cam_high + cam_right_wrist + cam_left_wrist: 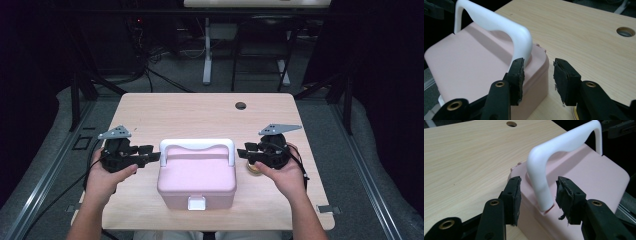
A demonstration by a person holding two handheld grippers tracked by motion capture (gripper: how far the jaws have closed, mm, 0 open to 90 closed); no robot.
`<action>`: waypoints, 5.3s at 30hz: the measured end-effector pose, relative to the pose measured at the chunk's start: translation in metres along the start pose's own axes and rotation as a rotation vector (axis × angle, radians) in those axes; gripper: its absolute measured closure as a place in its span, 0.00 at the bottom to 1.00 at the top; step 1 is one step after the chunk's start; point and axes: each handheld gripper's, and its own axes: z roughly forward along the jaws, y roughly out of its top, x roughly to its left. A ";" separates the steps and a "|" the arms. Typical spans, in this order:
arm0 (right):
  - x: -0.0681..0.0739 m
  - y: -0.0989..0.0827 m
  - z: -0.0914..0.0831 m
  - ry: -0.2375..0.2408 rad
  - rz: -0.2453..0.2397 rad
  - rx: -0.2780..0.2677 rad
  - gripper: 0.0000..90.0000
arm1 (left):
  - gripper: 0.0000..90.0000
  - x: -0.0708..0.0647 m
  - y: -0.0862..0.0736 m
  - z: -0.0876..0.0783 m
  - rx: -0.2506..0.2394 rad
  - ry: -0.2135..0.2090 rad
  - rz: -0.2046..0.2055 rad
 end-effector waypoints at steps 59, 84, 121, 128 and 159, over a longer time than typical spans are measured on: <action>0.020 -0.022 0.021 0.116 -0.158 -0.002 0.82 | 0.82 -0.012 -0.023 0.024 -0.005 -0.004 0.094; 0.023 -0.019 0.016 0.137 -0.094 -0.012 0.83 | 0.82 -0.010 -0.020 0.018 -0.028 -0.022 0.061; 0.016 -0.009 0.009 0.169 -0.009 -0.096 0.84 | 1.00 0.000 -0.019 -0.006 -0.033 0.006 0.051; 0.015 -0.007 0.009 0.166 0.005 -0.105 0.84 | 1.00 0.000 -0.033 -0.002 0.019 0.012 0.063; 0.015 -0.007 0.009 0.163 0.012 -0.121 0.83 | 1.00 -0.027 -0.048 0.017 0.057 -0.102 0.118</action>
